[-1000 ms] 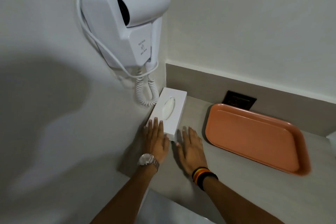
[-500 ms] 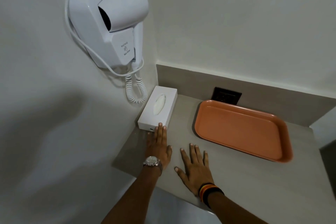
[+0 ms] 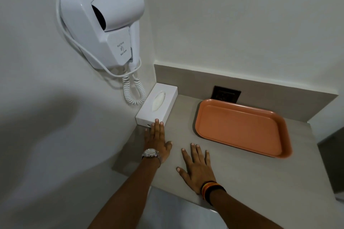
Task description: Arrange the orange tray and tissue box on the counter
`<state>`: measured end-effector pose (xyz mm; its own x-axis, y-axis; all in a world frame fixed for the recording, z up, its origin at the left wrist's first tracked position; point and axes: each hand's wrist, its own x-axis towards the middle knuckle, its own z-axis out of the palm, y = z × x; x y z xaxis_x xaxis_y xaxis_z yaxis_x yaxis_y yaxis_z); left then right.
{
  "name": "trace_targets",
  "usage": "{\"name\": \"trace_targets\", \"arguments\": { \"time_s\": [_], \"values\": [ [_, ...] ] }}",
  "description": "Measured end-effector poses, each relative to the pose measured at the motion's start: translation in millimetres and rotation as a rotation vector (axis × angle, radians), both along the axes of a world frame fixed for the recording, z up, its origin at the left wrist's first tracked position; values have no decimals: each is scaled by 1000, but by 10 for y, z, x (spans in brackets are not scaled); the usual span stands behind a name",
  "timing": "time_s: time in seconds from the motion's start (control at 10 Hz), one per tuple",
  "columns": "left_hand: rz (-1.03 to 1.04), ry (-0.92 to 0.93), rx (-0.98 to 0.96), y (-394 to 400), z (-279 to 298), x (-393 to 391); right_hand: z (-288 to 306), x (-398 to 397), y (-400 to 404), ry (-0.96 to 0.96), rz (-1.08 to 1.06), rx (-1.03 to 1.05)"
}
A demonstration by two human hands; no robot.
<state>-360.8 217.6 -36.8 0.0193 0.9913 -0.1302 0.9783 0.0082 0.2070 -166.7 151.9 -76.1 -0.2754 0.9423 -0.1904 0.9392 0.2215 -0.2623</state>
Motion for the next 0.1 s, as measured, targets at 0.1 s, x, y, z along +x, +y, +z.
{"name": "trace_targets", "arguments": {
  "time_s": [0.1],
  "values": [
    [-10, 44, 41, -32, 208, 125, 166, 48, -25, -35, 20, 8]
  ]
}}
